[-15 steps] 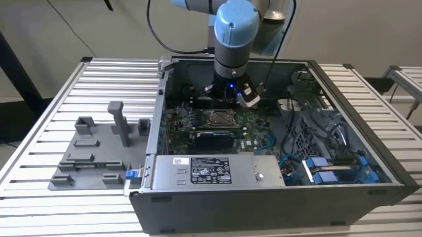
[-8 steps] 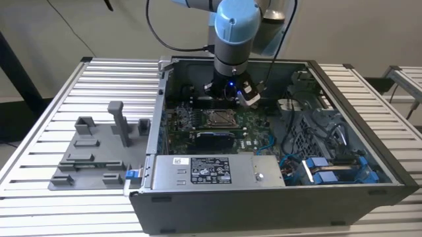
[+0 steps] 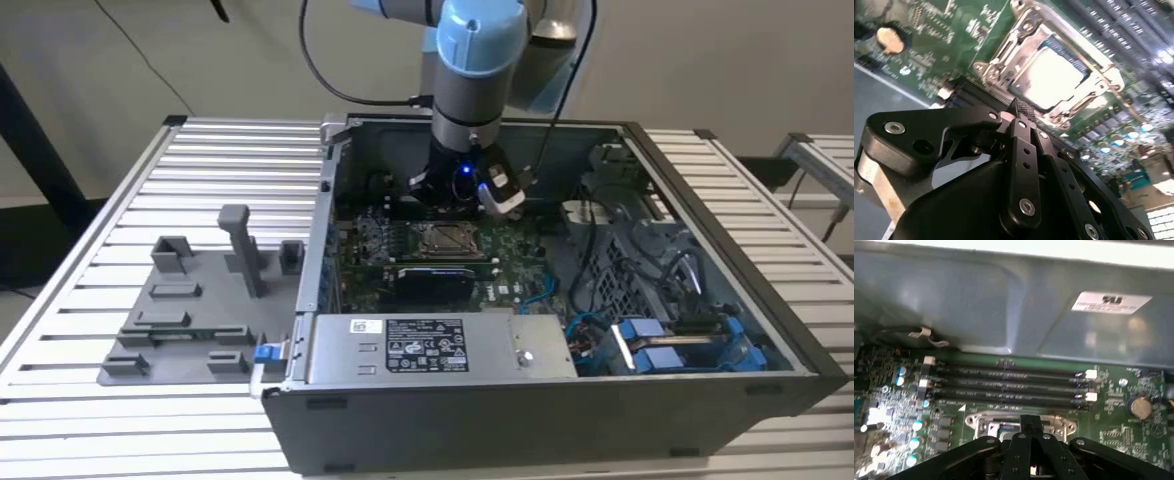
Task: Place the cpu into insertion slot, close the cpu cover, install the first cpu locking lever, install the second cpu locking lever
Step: 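Install the first cpu locking lever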
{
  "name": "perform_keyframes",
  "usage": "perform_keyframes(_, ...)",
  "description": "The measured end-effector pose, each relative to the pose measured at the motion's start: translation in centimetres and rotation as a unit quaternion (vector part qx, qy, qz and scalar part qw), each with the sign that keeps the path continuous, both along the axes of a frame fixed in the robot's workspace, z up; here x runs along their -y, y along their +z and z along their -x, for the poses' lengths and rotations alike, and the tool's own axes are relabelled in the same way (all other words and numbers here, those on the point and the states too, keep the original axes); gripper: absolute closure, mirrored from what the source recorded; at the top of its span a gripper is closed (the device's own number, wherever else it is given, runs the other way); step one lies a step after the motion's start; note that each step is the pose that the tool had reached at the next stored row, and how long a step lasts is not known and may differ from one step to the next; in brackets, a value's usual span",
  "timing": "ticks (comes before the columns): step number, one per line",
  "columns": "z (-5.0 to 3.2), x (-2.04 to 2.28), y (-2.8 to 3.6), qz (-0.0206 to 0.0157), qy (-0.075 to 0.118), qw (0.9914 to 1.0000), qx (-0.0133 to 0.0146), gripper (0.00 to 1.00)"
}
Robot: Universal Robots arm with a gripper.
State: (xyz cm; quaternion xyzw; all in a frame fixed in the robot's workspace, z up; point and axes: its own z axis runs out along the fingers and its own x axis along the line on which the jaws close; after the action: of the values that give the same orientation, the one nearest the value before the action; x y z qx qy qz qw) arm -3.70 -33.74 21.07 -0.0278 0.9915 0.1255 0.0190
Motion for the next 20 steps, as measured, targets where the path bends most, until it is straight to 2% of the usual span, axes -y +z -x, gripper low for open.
perform_keyframes(2, 0.05, 0.0, 0.0, 0.0138, 0.0, 0.99989, -0.0058, 0.89)
perform_keyframes(3, 0.06, 0.0, 0.0, 0.0185, 0.0, 0.99979, -0.0085, 0.89)
perform_keyframes(4, 0.07, 0.0, 0.0, 0.0216, 0.0, 0.99971, -0.0107, 0.89)
perform_keyframes(6, 0.08, 0.0, 0.0, 0.0251, 0.0, 0.99957, -0.015, 0.89)
perform_keyframes(8, 0.09, 0.01, 0.15, 0.0263, 0.0, 0.99949, -0.0182, 0.89)
perform_keyframes(20, 0.08, 0.01, 2.25, 0.0269, 0.001, 0.99915, -0.0314, 0.89)
